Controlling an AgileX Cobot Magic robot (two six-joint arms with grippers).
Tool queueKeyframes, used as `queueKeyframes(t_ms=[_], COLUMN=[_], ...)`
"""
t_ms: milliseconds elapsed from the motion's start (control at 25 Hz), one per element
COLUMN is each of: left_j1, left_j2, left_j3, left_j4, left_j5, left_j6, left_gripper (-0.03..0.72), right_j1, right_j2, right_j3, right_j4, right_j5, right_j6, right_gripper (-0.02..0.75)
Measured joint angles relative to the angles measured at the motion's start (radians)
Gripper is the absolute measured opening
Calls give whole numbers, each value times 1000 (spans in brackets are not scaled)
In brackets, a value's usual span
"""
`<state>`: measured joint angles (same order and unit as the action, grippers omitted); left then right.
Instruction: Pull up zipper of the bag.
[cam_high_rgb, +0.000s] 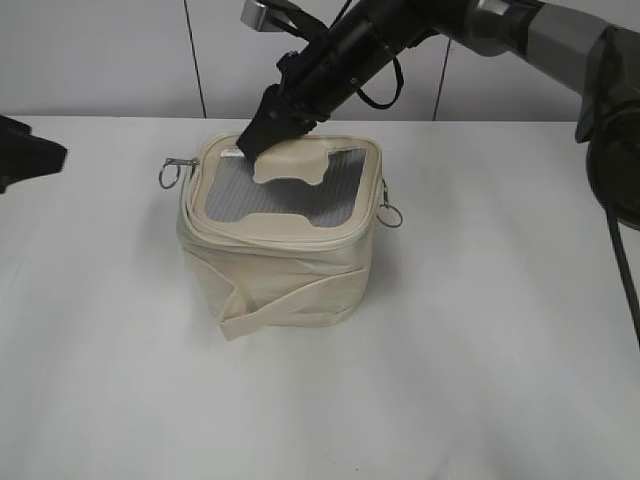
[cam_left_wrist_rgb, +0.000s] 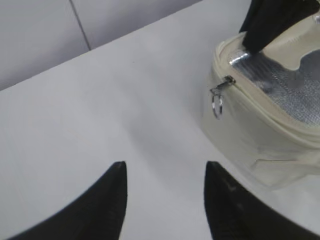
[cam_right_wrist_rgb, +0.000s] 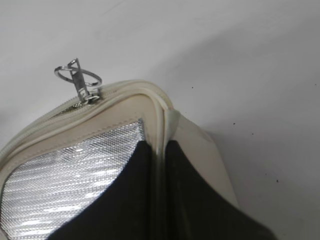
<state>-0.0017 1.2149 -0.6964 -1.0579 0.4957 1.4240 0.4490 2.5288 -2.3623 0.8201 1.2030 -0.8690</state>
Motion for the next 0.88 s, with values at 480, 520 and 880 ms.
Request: queueKeyframes(t_ms=[480, 520, 880], left_j1=[-180, -200, -263], left_j2=[366, 366, 415], left_j3=[-163, -163, -165], left_j4=[-136, -137, -165], left_j5=[-27, -42, -188], left_j6=[274, 283, 293], left_gripper=[441, 444, 449], right_j1=[0, 0, 0], right_j2=[0, 0, 0], right_j3=[0, 0, 0], right_j4=[3, 3, 4], right_j5=[3, 3, 3], right_j6=[0, 0, 1], right_gripper=[60, 60, 56])
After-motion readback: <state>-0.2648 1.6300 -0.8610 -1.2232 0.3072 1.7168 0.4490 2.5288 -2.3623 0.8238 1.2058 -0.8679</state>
